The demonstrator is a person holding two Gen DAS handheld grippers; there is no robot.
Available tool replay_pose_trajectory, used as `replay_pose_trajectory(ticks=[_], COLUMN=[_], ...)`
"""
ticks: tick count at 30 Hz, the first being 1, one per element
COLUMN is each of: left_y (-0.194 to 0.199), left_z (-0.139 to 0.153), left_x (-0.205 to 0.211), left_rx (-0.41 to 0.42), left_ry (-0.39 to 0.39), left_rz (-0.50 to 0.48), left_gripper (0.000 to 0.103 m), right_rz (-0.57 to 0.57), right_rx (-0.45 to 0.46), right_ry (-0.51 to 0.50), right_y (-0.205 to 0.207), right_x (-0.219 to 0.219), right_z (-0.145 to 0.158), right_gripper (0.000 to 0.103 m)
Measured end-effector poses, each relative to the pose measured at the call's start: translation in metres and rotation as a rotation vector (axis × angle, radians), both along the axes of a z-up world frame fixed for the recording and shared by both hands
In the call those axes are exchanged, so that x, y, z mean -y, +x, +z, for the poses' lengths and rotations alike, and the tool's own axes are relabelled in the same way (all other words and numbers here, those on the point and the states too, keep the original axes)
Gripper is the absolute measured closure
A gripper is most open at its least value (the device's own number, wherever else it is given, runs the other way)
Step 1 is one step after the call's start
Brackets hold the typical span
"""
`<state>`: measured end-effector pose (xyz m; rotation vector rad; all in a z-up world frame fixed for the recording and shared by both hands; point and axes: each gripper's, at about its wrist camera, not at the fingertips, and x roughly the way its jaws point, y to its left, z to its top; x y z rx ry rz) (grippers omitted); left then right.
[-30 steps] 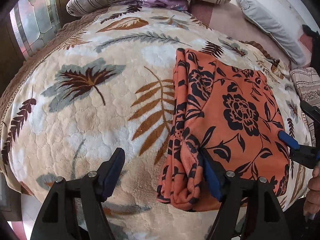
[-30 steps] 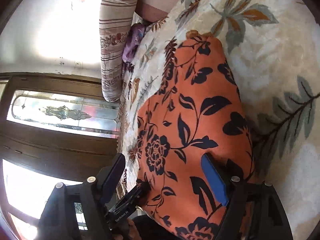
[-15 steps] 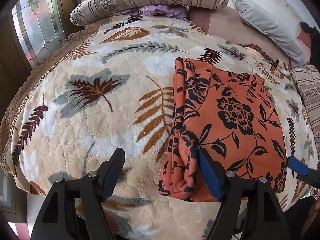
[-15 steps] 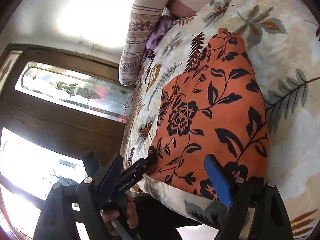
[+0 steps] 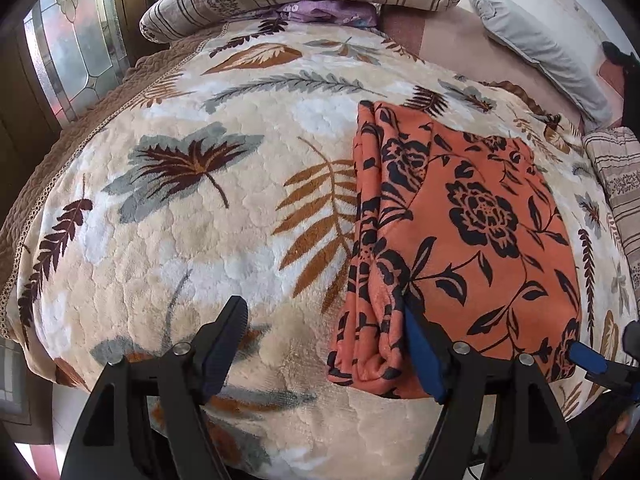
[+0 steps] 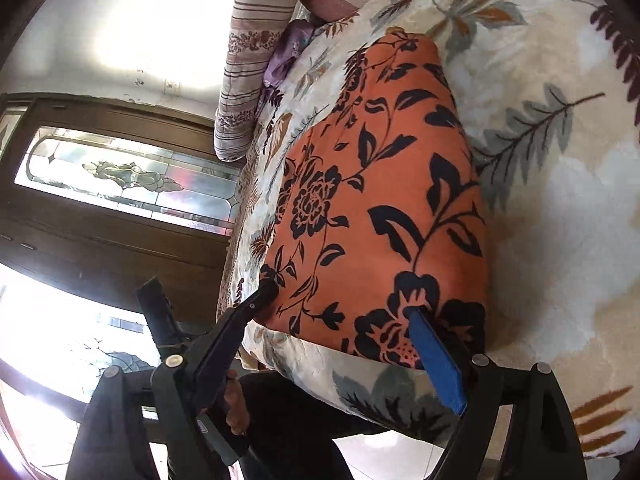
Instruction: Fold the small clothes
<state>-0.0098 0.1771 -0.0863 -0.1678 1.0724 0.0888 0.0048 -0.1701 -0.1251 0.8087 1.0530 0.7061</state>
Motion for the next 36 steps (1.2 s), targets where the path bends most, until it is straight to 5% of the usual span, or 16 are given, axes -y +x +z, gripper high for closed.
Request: replay_pose_trajectory(ticks=[10,27,31,36], left_y=[0.006,0.015,0.02,0.052], left_z=[0.017,0.018,0.029,0.028], left_x=[0.001,0.004,0.003,-0.004], left_rx=[0.041,0.037,0.069,0.06], left_ry=[-0.006,-0.006,-0.074,-0.28], left_rz=[0.011,0.007,-0.026,-0.089], left_gripper=[0.026,0.026,0.026,0.026], right_rz=[-0.138,-0.122,-0.119,-0.123], right_rx=[0.023,-0.013,-0.01,0.015], right_ry=[0.034,0.024,0.012,-0.02], right_y=[0.02,0.025,0.029,0.056], right_x=[0.045,0.046,0.047,0.046], right_z=[0.008,-0.014,-0.012,-0.002], right_gripper=[0.016,0.016,0.016,0.016])
